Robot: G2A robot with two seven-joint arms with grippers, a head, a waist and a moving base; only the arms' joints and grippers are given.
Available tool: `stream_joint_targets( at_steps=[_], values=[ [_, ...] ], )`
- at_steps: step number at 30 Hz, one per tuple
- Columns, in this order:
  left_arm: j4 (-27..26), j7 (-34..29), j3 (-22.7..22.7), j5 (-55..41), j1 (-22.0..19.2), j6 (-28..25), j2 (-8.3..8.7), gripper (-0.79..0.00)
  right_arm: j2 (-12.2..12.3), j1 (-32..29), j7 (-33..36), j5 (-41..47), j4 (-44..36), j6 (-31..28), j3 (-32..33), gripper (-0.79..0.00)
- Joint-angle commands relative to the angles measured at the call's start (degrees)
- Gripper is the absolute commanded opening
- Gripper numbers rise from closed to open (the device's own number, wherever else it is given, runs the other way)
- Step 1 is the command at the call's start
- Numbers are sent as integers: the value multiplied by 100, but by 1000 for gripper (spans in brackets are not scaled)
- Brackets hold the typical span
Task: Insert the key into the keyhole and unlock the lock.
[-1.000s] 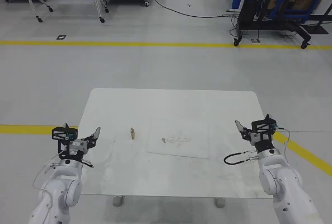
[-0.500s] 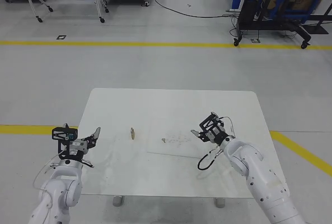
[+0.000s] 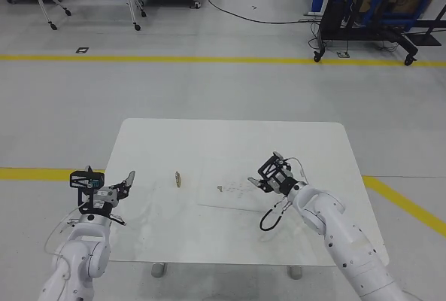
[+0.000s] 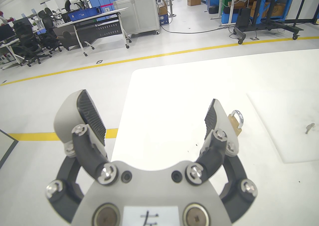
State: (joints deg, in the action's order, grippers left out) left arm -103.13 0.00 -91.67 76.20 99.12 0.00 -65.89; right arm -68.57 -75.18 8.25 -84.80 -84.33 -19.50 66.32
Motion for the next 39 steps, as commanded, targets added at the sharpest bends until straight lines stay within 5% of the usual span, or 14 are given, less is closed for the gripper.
stream_joint_targets(
  at_steps=[1, 8, 14, 17, 18, 21, 36, 39],
  values=[
    [0, 0, 0, 0, 0, 0, 0, 0, -49, 167, -62, -98, 75, -90, -287, 0],
    [0, 0, 0, 0, 0, 0, 0, 0, -167, 533, -444, -306, 440, -233, -811, 0],
    [0, 0, 0, 0, 0, 0, 0, 0, -205, 877, -775, -639, 855, -924, -1149, 0],
    [0, 0, 0, 0, 0, 0, 0, 0, -271, 1066, -846, -364, 1210, -992, -1236, -114],
    [0, 0, 0, 0, 0, 0, 0, 0, -298, 1134, -861, -307, 1297, -1082, -1312, -256],
    [0, 0, 0, 0, 0, 0, 0, 0, -379, 1361, -823, -283, 1606, -1181, -1523, -394],
    [0, 0, 0, 0, 0, 0, 0, 0, -792, 2114, -548, 78, 2762, -1257, -2251, -517],
    [0, 0, 0, 0, 0, 0, 0, 0, -838, 2200, -553, 73, 2890, -1278, -2319, -773]
  ],
)
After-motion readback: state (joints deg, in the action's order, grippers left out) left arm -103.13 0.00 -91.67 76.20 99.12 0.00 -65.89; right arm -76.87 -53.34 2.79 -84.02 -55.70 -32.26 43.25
